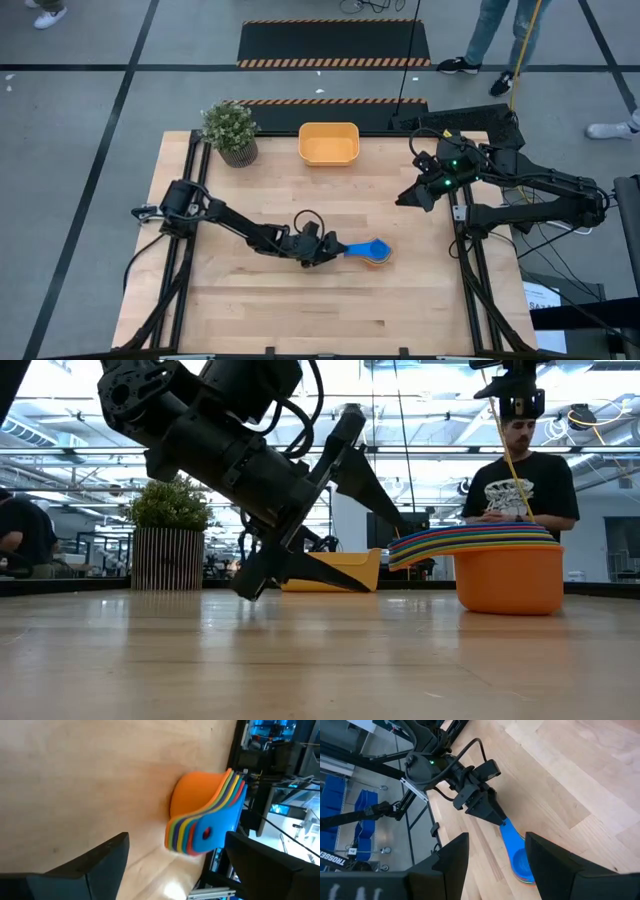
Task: Nest measuring cups in basket
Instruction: Adjust the stacked measuring cups
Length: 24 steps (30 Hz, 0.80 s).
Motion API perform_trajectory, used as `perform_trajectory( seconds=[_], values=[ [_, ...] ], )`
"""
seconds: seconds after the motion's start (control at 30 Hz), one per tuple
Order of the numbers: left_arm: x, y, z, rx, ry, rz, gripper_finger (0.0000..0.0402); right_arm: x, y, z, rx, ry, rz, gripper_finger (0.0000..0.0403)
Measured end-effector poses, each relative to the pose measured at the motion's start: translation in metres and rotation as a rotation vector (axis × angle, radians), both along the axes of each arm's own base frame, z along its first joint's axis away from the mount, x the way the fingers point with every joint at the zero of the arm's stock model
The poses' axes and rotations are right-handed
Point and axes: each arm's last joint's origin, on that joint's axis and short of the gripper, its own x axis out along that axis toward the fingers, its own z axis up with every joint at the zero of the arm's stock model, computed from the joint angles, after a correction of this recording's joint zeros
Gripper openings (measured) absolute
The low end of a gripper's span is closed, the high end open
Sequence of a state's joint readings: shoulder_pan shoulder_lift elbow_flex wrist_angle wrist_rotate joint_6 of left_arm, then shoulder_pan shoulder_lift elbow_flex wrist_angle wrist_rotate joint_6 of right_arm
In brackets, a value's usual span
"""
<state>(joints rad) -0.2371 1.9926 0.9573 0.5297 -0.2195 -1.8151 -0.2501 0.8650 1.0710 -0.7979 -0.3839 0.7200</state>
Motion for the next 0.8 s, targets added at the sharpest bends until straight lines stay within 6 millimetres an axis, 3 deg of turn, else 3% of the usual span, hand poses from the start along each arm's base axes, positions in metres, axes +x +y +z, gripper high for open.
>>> perform_trajectory(
  seconds=[0.4, 0.57, 0.8],
  values=[
    [0.004, 0.013, 0.002, 0.07, -0.023, -0.014, 0.0318, 0.0, -0.001, 0.0, -0.014, 0.004, -0.015, 0.0185],
    [0.003, 0.006, -0.008, 0.059, 0.0, -0.025, 0.0317, 0.001, -0.001, 0.0, -0.014, -0.003, -0.016, 0.0185],
    [0.008, -0.01, -0.016, 0.049, -0.121, 0.021, 0.0317, 0.001, -0.002, 0.001, -0.015, -0.01, -0.025, 0.0185]
  ],
)
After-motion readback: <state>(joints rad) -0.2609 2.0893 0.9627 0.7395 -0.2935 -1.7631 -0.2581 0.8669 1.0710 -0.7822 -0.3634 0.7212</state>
